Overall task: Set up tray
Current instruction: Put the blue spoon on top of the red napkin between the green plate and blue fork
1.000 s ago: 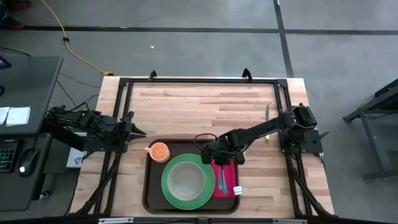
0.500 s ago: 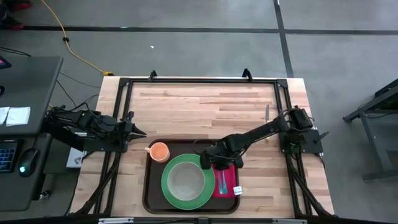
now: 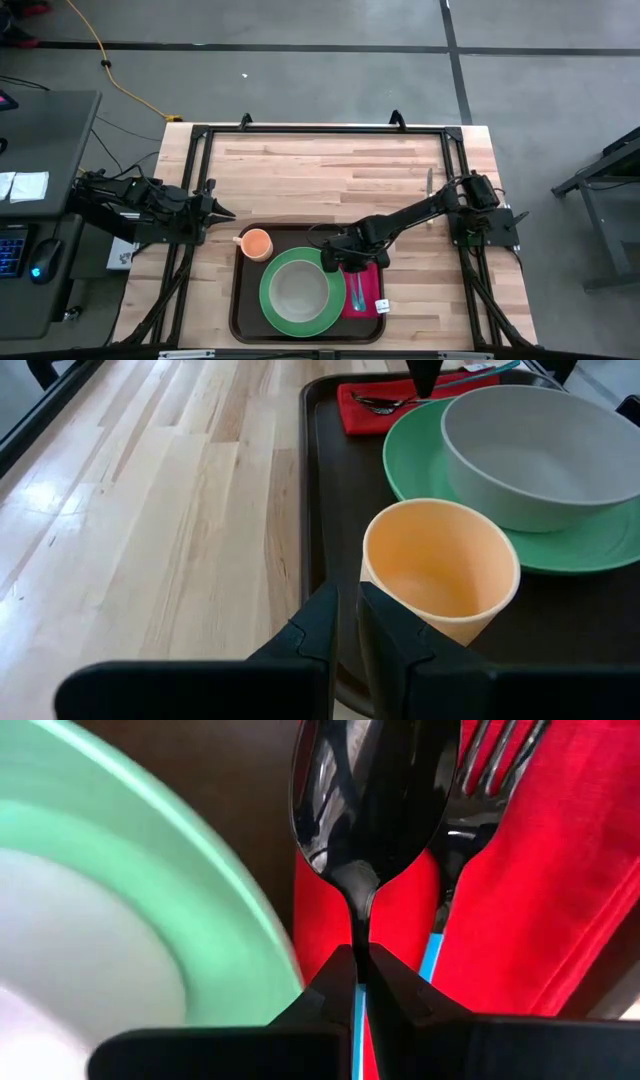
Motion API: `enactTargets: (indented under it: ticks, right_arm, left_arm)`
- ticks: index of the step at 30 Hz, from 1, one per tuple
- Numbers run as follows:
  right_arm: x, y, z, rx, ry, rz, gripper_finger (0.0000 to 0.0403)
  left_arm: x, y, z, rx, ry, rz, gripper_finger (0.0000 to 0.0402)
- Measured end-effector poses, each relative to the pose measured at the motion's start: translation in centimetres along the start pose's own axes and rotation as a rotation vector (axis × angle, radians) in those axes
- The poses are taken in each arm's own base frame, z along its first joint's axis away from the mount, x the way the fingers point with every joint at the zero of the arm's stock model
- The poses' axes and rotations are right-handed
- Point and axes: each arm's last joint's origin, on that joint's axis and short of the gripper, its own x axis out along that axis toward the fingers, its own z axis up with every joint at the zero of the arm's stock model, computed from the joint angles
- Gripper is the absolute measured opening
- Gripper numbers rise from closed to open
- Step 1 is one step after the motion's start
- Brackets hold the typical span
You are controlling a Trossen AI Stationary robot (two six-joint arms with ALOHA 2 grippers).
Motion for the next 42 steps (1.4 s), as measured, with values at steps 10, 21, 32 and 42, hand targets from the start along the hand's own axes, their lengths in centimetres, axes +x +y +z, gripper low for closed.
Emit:
enactTargets:
  ticks: [10,21,32,42]
  right_arm:
    - [0.3,-0.2,0.2,-0.020,-0.022,-0.023,0.0000]
    - [1.3,-0.9,0.6,-0.007,-0.004,-0.027,0.0000]
    - [1.3,-0.7,0.7,0.026,0.003,-0.006,0.0000]
    - [1.4,-0.9,0.7,0.058,-0.001,-0.024,0.0000]
  left_arm:
    - [0.0,0.0,0.0,0.000,-0.001,0.000,0.0074]
    - [0.0,0.0,0.0,-0.001,0.000,-0.004,0.0074]
    - [0.0,0.0,0.1,-0.002,-0.006,-0.004,0.0074]
    - [0.0,0.0,0.1,-0.002,-0.006,-0.004,0.0074]
